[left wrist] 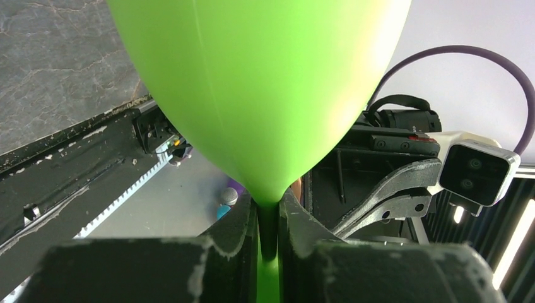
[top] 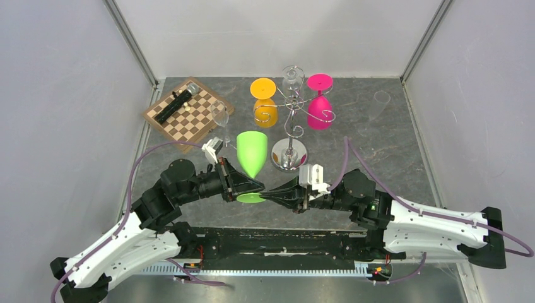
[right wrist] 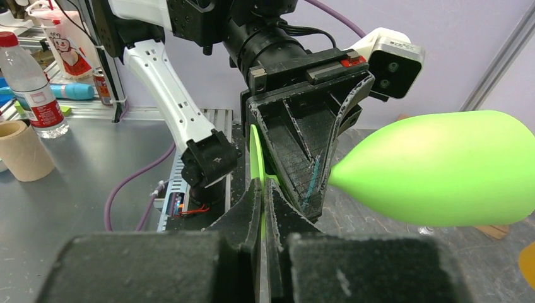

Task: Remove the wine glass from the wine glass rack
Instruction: Place the wine glass at the center of the board.

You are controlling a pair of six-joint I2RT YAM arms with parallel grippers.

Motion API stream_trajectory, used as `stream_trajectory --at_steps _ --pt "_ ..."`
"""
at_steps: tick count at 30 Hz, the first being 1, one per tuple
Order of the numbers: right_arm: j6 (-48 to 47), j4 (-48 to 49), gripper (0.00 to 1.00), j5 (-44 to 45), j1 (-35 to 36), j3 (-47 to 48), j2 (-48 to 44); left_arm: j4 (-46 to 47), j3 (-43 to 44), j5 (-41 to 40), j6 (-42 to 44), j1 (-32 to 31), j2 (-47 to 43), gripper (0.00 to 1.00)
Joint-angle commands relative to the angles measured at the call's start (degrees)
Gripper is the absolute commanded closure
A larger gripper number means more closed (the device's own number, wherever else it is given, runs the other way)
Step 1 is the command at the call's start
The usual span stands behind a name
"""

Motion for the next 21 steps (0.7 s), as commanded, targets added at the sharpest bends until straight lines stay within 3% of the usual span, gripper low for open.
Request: stream_trajectory --at_steps 1,3,7,10,17,21 --pt "-0.25 -0.43 1.00 1.17 0.51 2.98 -1.12 4.08 0.51 3.28 0.49 -0.10 -0.16 0.98" --pt "0.02 -2.12 0.98 1.11 0.50 3.59 -1.75 4.21 0.27 3.64 0.72 -0.10 -0.53 0.98" --pt "1.45 -6.46 0.71 1.19 0.51 5.16 -2.96 4.44 -0.14 4.94 1.67 -0.10 -1.45 0.98" --pt "2.88 -10.48 0.60 1.14 0.51 7.00 -3.82 4.61 -0.03 6.78 3.57 -0.10 -1.70 0.98" --pt "4.06 -18.15 0.49 2.08 0.50 10.56 -5.39 2.47 1.41 13.01 9.67 -0.10 0.70 0.98" --pt "4.41 -27.22 0.47 4.67 0.50 15.80 -4.11 0.79 1.94 16.92 13.94 -0.10 1.78 0.98"
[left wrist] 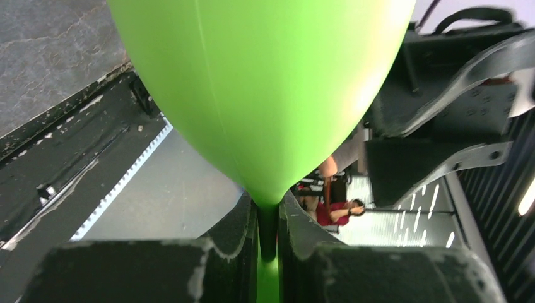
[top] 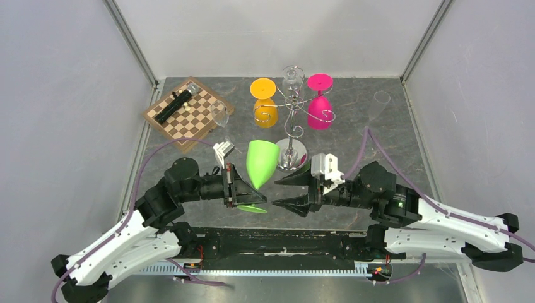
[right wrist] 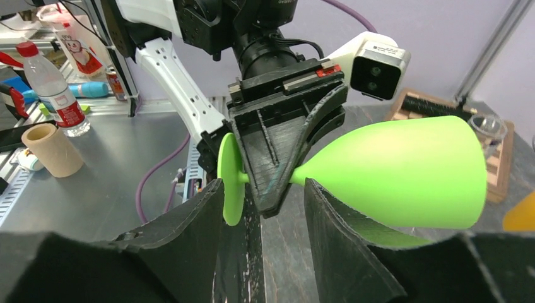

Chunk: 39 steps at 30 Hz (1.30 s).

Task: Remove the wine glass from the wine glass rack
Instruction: Place the wine glass at the center of the board.

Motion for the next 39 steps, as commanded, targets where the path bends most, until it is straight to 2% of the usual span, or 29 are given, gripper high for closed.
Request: stream_trajectory --at_steps 1,8,21,28,39 --pt "1.12 -10.48 0.47 3.56 0.24 7.27 1.04 -1.42 2.34 7.40 8.87 -0.08 1.07 0.98" --pt "3.76 -20.63 0.44 4.18 0.22 15.49 4.54 -5.05 2.83 14.22 17.97 -0.08 1.41 0.98" --pt "10.43 -35.11 0.47 5.97 0.13 32.16 11.64 -11.65 2.88 22.60 33.51 -0.08 -2.34 0.98" --pt "12.69 -37.10 0.47 1.27 -0.06 35.98 12.53 -18.06 5.74 25.10 40.72 -0.10 -3.66 0.98" --pt "12.53 -37.84 0.49 -13.00 -0.63 37.20 14.25 -24.27 8.08 26.48 47.86 -0.01 -4.62 0.98"
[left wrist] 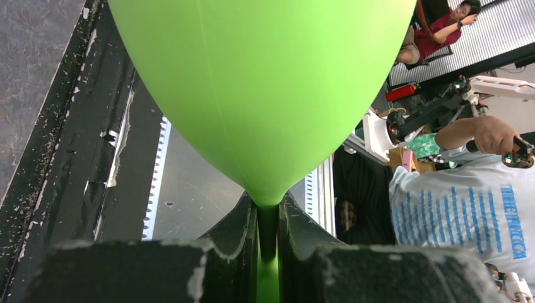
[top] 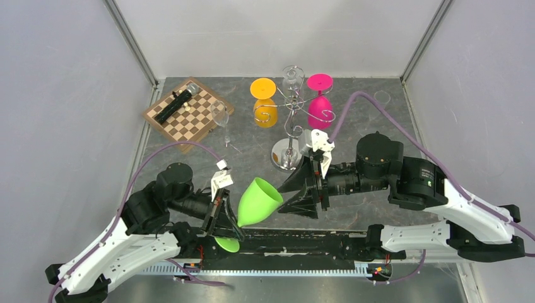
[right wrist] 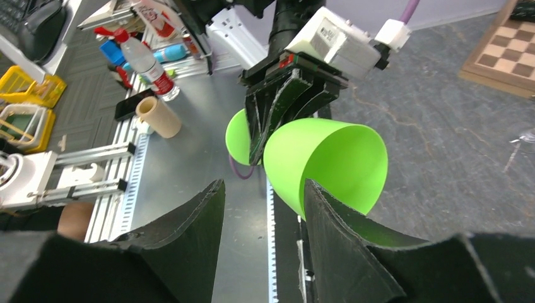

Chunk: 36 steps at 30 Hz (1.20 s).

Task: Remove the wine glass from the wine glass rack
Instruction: Place the wine glass at the center of the board.

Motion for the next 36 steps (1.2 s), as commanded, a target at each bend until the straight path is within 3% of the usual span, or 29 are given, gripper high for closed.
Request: stream_trajectory --at_steps 1,20,24,32,36 --pt "0.12 -0.24 0.49 -6.25 -0.21 1.89 0.98 -2.18 3.35 2.96 6.26 -0.08 -1.31 0.98" --pt "-2.90 0.82 0.50 -13.63 -0.28 1.24 5.84 -4.30 3.76 4.85 9.83 -0.08 -3.04 0.98" --pt "-3.01 1.46 0.56 -14.69 -0.26 1.02 6.74 -4.40 4.00 4.73 9.84 -0.08 -3.21 0.98" --pt "-2.71 2.20 0.82 -16.52 -0.26 0.61 7.35 -4.60 3.72 4.03 9.76 -0.08 -3.57 0.98" --pt "-2.35 2.51 0.85 -17.43 -0.31 -0.26 7.59 -4.71 3.91 2.73 9.83 -0.08 -3.32 0.98"
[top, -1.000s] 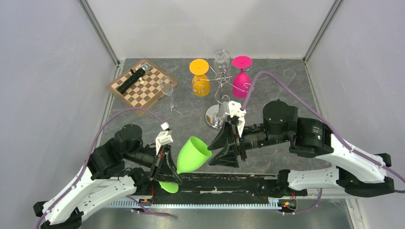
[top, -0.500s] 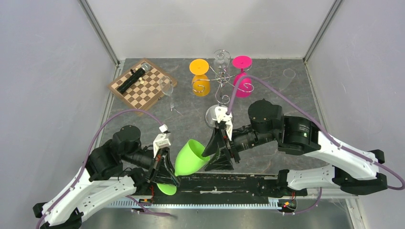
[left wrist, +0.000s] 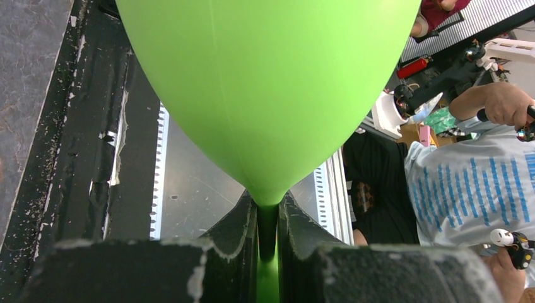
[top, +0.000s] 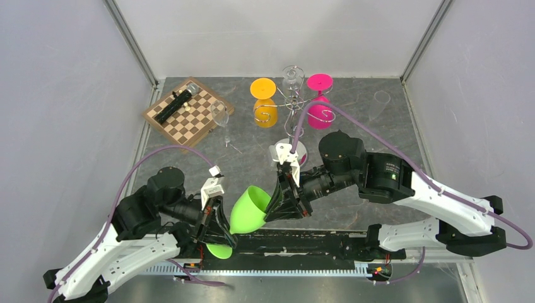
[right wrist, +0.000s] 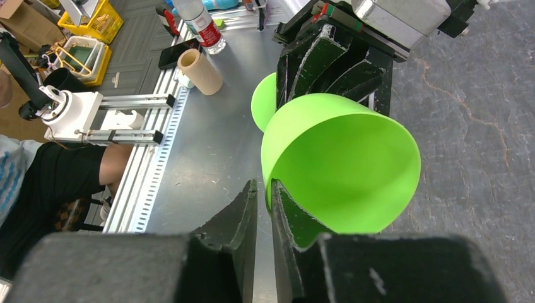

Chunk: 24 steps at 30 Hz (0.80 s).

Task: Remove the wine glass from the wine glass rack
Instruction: Place the wine glass at the center of the board.

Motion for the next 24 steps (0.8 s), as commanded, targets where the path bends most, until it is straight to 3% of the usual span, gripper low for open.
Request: stream_trajectory --at_steps 1,5,10,14,16,24 --pt "0.24 2.40 0.86 -2.96 -0.07 -0.50 0.12 1.00 2.04 0.00 2.51 -0.07 0.12 0.98" --pt "0.53 3.08 1.00 -3.46 -0.07 -1.54 0.42 1.18 2.59 -0.35 2.59 -0.08 0.79 0.98" --pt "0.48 3.29 1.00 -3.18 -0.09 -2.41 0.34 1.19 3.05 -1.56 2.42 -0.08 1.33 0.97" --pt "0.36 3.28 1.00 -2.06 -0.09 -2.86 0.10 0.76 3.09 -3.15 2.17 -0.03 1.92 0.81" --pt "0.49 3.20 1.00 -1.60 -0.08 -3.08 -0.07 0.16 3.27 -4.76 2.18 -0.10 2.38 0.66" --pt "0.14 2.02 1.00 0.69 -0.09 -5.07 -1.57 -0.19 3.56 -9.50 2.36 -0.06 3.58 0.42"
